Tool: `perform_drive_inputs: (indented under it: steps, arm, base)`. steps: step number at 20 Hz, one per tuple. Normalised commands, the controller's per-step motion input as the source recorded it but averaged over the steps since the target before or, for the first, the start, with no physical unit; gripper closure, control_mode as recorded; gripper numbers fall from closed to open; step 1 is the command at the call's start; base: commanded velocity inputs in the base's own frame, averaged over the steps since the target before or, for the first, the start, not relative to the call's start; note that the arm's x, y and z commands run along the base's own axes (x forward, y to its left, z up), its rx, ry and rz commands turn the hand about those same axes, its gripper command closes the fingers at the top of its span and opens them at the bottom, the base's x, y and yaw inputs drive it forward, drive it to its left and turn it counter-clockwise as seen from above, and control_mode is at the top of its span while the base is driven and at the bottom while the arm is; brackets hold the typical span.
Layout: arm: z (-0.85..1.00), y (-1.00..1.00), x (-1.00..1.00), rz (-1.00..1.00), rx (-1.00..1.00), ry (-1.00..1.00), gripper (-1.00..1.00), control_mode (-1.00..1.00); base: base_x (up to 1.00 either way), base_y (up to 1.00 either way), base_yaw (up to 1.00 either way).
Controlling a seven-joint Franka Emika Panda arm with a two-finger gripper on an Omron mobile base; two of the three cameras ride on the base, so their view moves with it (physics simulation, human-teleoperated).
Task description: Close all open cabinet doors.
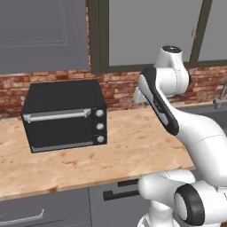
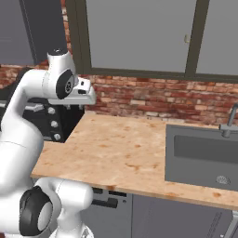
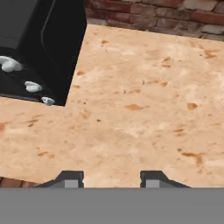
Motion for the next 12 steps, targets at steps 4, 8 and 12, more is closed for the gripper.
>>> perform_drive_inputs:
  steps: [4, 8, 12]
  arm:
    - [0.0, 0.0, -0.73, -0.1, 0.0, -0.13, -1.0, -1.0]
    - [-0.01, -0.13, -1.0, -0.2, 0.0, -0.19, -1.0, -1.0]
    - [0.11, -0.44, -1.0, -0.21, 0.0, -0.09, -1.0, -1.0]
  base:
    - [0.0, 0.0, 0.0]
    - [0.0, 0.0, 0.0]
    - [0.0, 0.0, 0.0]
